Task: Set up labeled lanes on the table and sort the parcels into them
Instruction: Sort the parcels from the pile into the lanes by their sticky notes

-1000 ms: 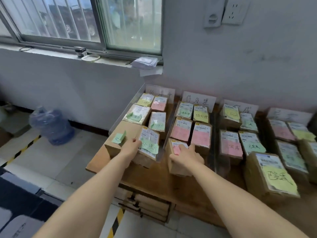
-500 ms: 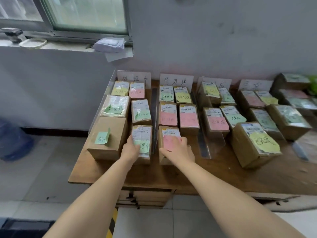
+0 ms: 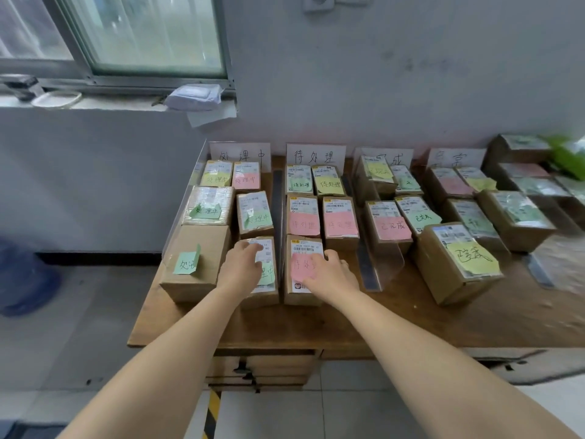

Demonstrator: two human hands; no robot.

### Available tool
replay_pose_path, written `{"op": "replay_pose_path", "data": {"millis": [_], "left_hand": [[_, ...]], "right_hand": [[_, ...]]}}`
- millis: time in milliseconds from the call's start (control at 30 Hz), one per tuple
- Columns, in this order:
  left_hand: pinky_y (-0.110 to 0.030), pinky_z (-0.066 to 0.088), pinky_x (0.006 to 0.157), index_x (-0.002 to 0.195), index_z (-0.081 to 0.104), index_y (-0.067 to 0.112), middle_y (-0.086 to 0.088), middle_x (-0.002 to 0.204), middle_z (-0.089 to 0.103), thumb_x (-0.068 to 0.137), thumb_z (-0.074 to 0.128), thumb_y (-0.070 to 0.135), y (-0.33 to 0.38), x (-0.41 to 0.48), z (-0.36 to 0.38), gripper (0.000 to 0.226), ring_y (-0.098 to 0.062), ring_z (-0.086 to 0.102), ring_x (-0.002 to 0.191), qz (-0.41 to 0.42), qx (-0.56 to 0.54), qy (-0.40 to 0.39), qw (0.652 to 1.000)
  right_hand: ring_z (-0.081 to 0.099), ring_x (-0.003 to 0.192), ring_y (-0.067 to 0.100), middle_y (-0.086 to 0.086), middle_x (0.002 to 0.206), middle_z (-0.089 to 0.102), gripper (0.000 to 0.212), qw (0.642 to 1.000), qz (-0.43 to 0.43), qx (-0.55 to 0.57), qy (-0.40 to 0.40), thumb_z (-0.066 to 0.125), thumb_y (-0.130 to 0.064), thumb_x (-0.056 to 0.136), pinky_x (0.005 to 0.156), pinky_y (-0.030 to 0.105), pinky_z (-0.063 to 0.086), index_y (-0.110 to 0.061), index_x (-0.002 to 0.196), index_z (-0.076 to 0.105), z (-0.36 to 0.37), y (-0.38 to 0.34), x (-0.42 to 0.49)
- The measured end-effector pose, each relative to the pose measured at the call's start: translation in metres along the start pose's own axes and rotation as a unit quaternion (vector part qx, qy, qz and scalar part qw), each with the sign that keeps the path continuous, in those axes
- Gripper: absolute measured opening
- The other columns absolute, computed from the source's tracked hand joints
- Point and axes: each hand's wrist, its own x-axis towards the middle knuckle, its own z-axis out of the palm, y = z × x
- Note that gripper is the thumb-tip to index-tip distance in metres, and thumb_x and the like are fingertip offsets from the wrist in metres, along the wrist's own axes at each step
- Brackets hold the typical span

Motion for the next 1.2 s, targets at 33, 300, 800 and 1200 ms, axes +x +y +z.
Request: {"op": "replay_pose_path", "data": {"millis": [33, 300, 800, 1200], "left_hand": [[-0.037, 0.040, 0.103, 0.136, 0.049, 0.019, -0.005, 0.144, 0.040, 0.096, 0.049, 0.013, 0.007, 0.000, -0.006, 0.040, -0.024, 0.040, 0.129, 0.014, 0.015, 0.005, 1.000], [-0.033, 0.048, 0.087, 0.125, 0.057, 0.020, -0.001, 0.122, 0.057, 0.097, 0.047, 0.020, 0.090, -0.015, -0.025, 0.030, -0.021, 0.053, 0.110, 0.098, 0.114, 0.058, 0.987], [-0.038, 0.039, 0.099, 0.131, 0.051, 0.025, 0.000, 0.133, 0.051, 0.097, 0.045, 0.024, 0.340, -0.032, 0.076, 0.035, -0.022, 0.046, 0.123, 0.236, 0.153, 0.036, 0.959], [-0.032, 0.049, 0.090, 0.123, 0.058, 0.021, 0.001, 0.120, 0.061, 0.094, 0.052, 0.025, 0.535, 0.055, 0.181, 0.030, -0.016, 0.057, 0.108, 0.392, 0.131, 0.013, 0.910]], "right_hand": [[0.043, 0.125, 0.030, 0.007, 0.141, 0.039, 0.049, 1.000, -0.011, -0.013, 0.000, 0.050, -0.039, 0.094, 0.095, 0.041, 0.045, -0.023, 0.140, 0.040, -0.007, 0.003, -0.002], [0.047, 0.124, 0.027, 0.005, 0.136, 0.050, 0.041, 0.989, -0.087, -0.085, 0.084, 0.044, -0.038, 0.097, 0.097, 0.041, 0.046, -0.021, 0.135, 0.050, -0.064, 0.048, -0.018], [0.052, 0.118, 0.031, 0.009, 0.131, 0.051, 0.037, 0.976, -0.058, -0.129, 0.165, 0.041, -0.033, 0.098, 0.094, 0.042, 0.047, -0.016, 0.130, 0.051, -0.199, 0.283, -0.060], [0.047, 0.121, 0.031, 0.006, 0.124, 0.050, 0.031, 0.970, 0.118, -0.107, 0.181, 0.050, -0.032, 0.094, 0.092, 0.043, 0.043, -0.022, 0.123, 0.054, -0.276, 0.472, -0.032]]}}
